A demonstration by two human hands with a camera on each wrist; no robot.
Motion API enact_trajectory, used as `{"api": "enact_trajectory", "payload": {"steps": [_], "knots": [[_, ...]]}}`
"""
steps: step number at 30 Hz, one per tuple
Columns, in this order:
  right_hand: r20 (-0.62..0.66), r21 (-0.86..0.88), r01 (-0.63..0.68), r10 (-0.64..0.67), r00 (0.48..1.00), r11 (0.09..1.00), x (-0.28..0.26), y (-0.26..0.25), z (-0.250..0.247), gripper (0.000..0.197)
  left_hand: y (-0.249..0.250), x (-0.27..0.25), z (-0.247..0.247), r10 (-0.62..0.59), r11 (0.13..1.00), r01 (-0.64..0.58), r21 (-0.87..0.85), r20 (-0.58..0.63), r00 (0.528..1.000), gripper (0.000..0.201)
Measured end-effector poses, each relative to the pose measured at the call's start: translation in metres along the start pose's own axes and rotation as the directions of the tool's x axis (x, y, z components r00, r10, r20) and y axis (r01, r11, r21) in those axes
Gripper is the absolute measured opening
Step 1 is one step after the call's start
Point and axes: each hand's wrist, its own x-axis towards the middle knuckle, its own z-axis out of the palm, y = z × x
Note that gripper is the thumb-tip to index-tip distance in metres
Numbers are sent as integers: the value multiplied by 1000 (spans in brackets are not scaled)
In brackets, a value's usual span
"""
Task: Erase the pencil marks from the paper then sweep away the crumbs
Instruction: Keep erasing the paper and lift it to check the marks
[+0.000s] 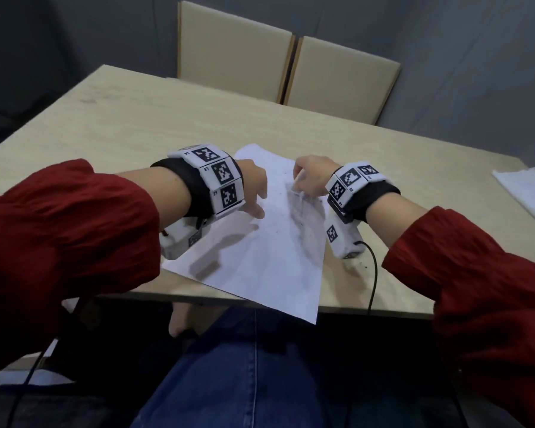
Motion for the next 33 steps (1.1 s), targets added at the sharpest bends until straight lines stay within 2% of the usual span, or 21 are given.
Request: {"api": "enact_trajectory", "payload": {"steps": [3,6,12,16,17,19,21,23,27,33], "knots": [[-37,62,77,-75,997,995,10,5,0,21,-6,17,1,-33,999,33,22,17,999,75],[-37,51,92,-90,995,994,20,13,-1,19,-15,32,6,-55,998,53,27,61,997,99],[-97,82,99,-90,991,992,38,24,-4,19,-27,45,19,-61,997,55,51,128,990,96],[-124,47,131,-124,984,990,49,18,-4,23,-30,56,9,-52,998,46,51,115,992,66],[-114,32,127,-123,986,991,52,16,-5,21,-31,60,5,-56,998,52,40,101,993,69],[-122,21,129,-126,984,991,57,13,-6,19,-31,67,-1,-79,996,76,39,70,994,89],[-175,63,152,-139,975,986,60,9,-6,21,-29,75,-4,-98,994,96,47,65,993,105],[-227,114,179,-150,962,977,64,6,-5,20,-31,82,-2,-117,993,115,31,97,988,112],[-251,154,196,-154,956,968,76,1,0,15,-42,92,7,-148,988,153,-13,168,975,130],[-269,95,270,-236,934,958,89,-8,5,24,-50,98,16,-112,994,113,0,153,982,132]]}}
